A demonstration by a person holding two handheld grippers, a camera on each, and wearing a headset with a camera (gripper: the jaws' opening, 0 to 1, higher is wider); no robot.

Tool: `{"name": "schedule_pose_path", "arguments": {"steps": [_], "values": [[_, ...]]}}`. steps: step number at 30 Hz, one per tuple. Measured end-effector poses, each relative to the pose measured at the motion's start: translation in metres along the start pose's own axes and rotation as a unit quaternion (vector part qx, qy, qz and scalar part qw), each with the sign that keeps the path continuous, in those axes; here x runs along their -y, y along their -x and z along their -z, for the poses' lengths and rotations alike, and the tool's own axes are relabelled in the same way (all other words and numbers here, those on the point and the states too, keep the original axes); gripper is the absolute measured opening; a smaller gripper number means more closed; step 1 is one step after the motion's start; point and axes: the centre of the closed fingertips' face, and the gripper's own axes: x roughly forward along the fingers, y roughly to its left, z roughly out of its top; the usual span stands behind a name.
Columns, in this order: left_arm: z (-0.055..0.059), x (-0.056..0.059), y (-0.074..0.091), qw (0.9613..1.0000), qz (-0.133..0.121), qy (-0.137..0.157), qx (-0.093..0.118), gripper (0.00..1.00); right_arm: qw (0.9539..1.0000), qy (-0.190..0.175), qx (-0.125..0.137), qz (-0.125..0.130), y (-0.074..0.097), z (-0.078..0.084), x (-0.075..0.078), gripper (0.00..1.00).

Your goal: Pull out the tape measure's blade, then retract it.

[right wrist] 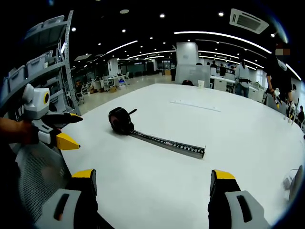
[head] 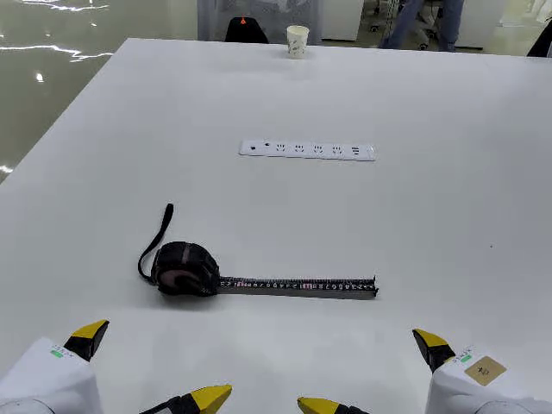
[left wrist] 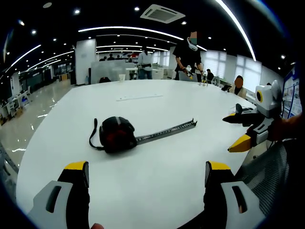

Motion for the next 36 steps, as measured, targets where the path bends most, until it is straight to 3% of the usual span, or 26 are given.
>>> {"name": "schedule_pose_path", "arguments": {"steps": [36], "values": [[-0.0028,-0.0001,-0.0077,0.9999,-0.014,0.004,-0.003,0.99,0.9996,0.008,-0.008,-0.025,-0.0014,0.0021,0.0009,0.98]]}}
